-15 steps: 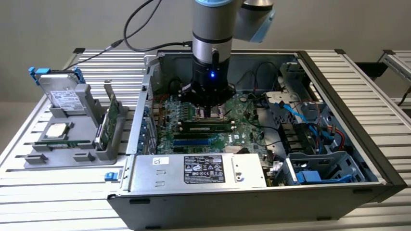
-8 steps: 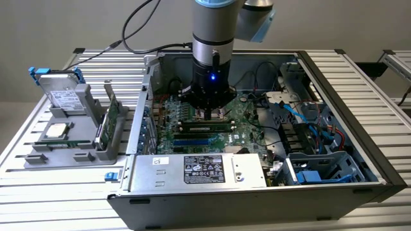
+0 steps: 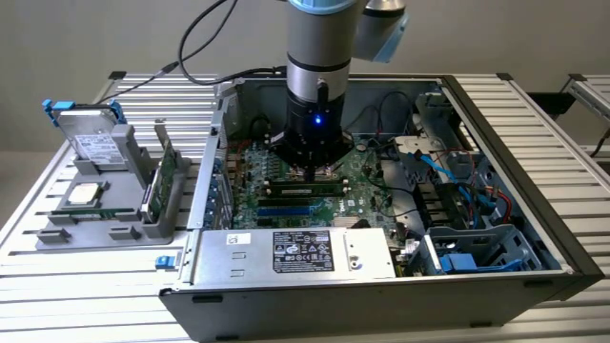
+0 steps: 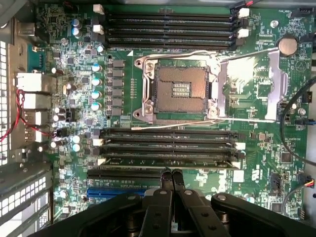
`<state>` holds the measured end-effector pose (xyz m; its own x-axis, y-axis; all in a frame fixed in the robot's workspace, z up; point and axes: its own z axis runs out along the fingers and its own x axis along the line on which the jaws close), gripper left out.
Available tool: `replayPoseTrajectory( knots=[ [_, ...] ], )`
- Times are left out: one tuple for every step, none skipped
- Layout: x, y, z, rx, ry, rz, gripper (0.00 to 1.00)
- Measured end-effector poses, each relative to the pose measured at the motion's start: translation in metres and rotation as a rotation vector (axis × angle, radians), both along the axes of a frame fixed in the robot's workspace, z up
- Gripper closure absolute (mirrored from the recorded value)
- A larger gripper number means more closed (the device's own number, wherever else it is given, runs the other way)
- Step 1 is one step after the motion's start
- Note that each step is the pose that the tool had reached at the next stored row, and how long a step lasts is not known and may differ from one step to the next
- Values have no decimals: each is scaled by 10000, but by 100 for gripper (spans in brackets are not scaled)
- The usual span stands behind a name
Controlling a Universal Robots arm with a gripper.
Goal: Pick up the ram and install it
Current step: 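Press down the ram until it locks into place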
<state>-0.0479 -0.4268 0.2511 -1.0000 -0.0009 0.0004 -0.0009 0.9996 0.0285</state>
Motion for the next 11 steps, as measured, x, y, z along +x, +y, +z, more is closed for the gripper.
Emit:
replayPoseTrajectory(
  knots=[
    [0, -21, 2, 7, 0, -1, 90],
    [0, -42, 4, 27, 0, -2, 90],
    [1, -58, 3, 82, -1, -4, 90],
    [0, -60, 4, 148, 0, -8, 90],
    [0, -60, 4, 149, 0, -9, 90],
    [0, -60, 4, 150, 0, -10, 90],
    [0, -60, 4, 150, 0, -11, 90],
    [0, -60, 4, 150, 0, -11, 90],
    [0, -60, 4, 149, 0, -11, 90],
    [0, -60, 4, 150, 0, -11, 90],
    [1, -60, 4, 150, 0, -11, 90]
  ],
)
